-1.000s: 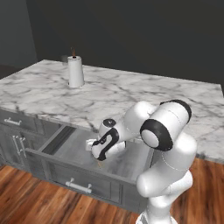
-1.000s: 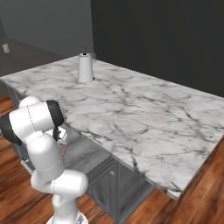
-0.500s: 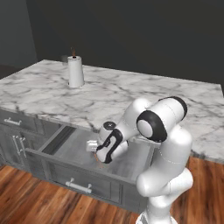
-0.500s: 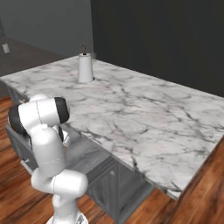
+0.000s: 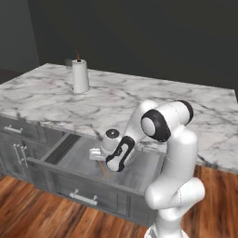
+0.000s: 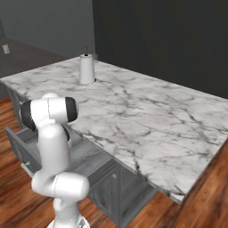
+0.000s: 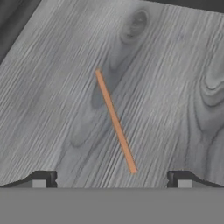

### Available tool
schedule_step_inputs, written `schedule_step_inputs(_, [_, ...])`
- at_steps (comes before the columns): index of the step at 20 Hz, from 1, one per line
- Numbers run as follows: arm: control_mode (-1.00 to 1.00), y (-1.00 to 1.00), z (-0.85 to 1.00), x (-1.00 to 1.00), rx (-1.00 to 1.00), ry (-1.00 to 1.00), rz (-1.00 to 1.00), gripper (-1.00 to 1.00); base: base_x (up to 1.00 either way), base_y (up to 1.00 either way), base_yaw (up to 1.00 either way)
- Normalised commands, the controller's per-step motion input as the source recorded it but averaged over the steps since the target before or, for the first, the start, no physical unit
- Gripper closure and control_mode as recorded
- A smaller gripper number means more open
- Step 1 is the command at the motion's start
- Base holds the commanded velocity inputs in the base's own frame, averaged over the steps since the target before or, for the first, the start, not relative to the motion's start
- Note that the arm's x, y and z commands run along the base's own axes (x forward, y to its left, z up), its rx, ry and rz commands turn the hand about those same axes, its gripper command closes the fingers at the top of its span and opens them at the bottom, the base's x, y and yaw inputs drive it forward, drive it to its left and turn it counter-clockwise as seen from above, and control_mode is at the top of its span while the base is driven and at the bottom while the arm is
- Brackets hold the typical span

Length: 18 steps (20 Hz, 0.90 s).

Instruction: Take a straw from the drawer in front and place it inside the glass cup on the dining counter.

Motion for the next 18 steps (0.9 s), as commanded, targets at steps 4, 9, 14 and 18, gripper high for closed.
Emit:
schedule_step_inputs(4, [-1.00,0.18,-0.23,0.18,0.00,0.07,0.00,-1.00,0.00,0.00,0.00])
schedule_step_inputs(9, [-1.00,0.10,-0.16,0.23,0.00,0.02,-0.01,-1.00,0.00,0.00,0.00])
schedule_step_inputs(14, [-1.00,0.04,-0.08,0.21,0.00,0.00,-0.01,-1.00,0.00,0.00,0.00])
schedule_step_inputs(18, [-1.00,0.00,-0.02,0.16,0.00,0.00,-0.03,-1.00,0.00,0.00,0.00])
